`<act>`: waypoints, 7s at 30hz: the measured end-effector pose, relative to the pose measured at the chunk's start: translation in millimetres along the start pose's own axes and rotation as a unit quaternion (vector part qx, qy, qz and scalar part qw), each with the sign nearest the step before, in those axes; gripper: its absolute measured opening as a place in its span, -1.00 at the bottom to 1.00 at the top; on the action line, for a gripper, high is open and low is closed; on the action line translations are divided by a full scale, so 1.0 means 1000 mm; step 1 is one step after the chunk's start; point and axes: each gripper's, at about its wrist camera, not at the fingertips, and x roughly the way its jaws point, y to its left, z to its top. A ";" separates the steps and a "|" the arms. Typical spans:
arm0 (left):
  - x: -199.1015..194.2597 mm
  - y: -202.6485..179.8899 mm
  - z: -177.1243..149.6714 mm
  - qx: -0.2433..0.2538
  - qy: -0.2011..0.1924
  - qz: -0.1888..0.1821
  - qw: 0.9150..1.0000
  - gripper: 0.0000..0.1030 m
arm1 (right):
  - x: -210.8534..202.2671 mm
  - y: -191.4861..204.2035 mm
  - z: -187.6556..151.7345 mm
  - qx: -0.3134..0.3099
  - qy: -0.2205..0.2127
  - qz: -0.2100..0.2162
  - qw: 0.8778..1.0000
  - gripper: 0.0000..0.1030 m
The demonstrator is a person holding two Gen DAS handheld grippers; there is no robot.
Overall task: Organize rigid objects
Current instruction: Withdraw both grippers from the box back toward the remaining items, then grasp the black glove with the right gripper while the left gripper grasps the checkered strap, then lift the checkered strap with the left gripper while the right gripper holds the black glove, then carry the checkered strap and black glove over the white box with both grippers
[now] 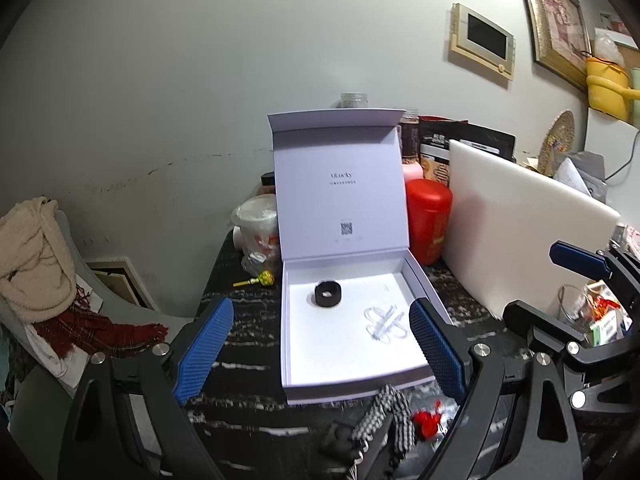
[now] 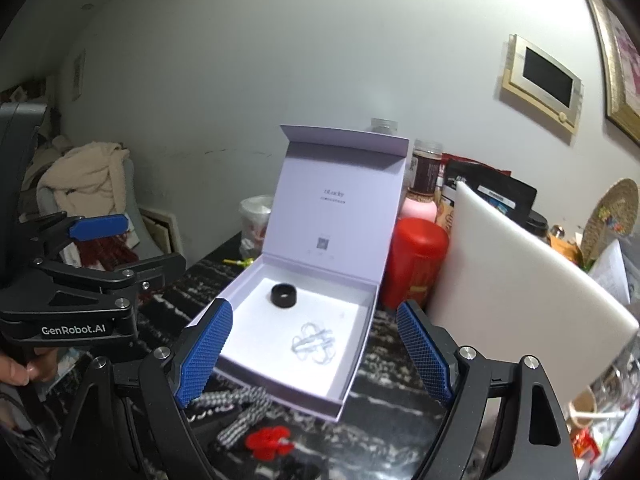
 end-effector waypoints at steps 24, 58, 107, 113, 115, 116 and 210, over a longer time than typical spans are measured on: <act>-0.023 -0.014 -0.081 -0.012 0.041 -0.021 0.999 0.76 | -0.027 0.007 -0.082 0.038 0.049 -0.023 0.998 0.66; 0.036 -0.025 -0.145 -0.019 0.116 -0.074 0.990 0.76 | 0.042 0.004 -0.162 0.081 0.187 0.005 0.979 0.54; 0.105 -0.052 -0.113 0.017 0.162 -0.129 0.978 -0.56 | 0.057 -0.036 -0.165 0.131 0.210 0.028 0.969 -0.30; 0.087 -0.064 -0.116 0.038 0.147 -0.157 0.976 -0.57 | 0.054 -0.036 -0.167 0.133 0.211 0.028 0.968 -0.30; 0.081 -0.069 -0.117 0.049 0.140 -0.166 0.975 -0.57 | 0.051 -0.037 -0.168 0.134 0.212 0.026 0.968 -0.30; 0.078 -0.072 -0.117 0.054 0.139 -0.172 0.974 -0.57 | 0.051 -0.037 -0.168 0.134 0.212 0.025 0.968 -0.30; 0.020 -0.004 -0.082 -0.020 0.111 -0.078 0.991 -0.58 | 0.002 0.032 -0.088 0.065 0.112 0.119 0.984 -0.33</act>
